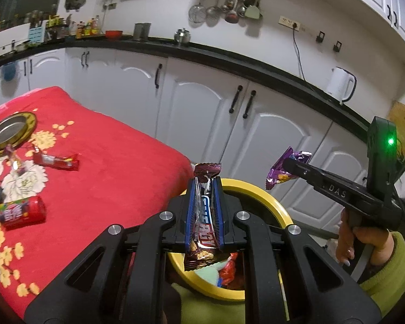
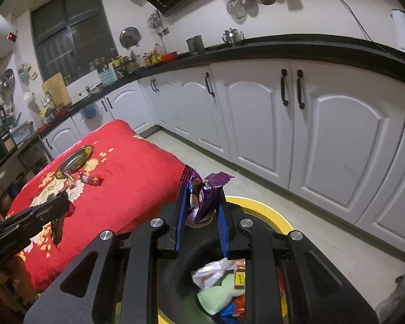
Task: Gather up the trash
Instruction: 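Carry the chocolate bar wrapper and purple wrapper over the yellow bin with both tools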
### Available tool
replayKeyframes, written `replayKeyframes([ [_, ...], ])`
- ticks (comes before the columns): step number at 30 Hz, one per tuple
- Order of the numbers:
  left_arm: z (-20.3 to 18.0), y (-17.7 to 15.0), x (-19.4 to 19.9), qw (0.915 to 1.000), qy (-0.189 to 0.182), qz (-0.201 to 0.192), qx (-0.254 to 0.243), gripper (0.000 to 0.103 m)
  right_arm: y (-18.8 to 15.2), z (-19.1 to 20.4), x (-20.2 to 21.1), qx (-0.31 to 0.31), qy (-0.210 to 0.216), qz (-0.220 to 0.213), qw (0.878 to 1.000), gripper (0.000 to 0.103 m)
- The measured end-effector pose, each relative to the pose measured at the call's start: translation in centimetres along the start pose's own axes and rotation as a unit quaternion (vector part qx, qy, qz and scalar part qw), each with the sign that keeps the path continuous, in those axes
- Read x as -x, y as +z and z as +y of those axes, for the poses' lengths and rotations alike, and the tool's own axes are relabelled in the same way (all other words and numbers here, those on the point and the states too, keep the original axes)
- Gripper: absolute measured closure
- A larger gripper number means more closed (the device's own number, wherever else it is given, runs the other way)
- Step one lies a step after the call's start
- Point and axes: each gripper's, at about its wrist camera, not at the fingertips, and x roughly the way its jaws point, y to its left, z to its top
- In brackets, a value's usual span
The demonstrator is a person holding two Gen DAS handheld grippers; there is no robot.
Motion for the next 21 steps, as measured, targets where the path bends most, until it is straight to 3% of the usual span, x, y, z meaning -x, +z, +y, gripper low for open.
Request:
replayKeyframes([
  [21,-3.9,0.8,-5.4,0.9979,-0.035,0.04,-0.037,0.094,-4.0,-2.6,-0.4,-0.01,-0.008,0.054,0.998,0.079],
])
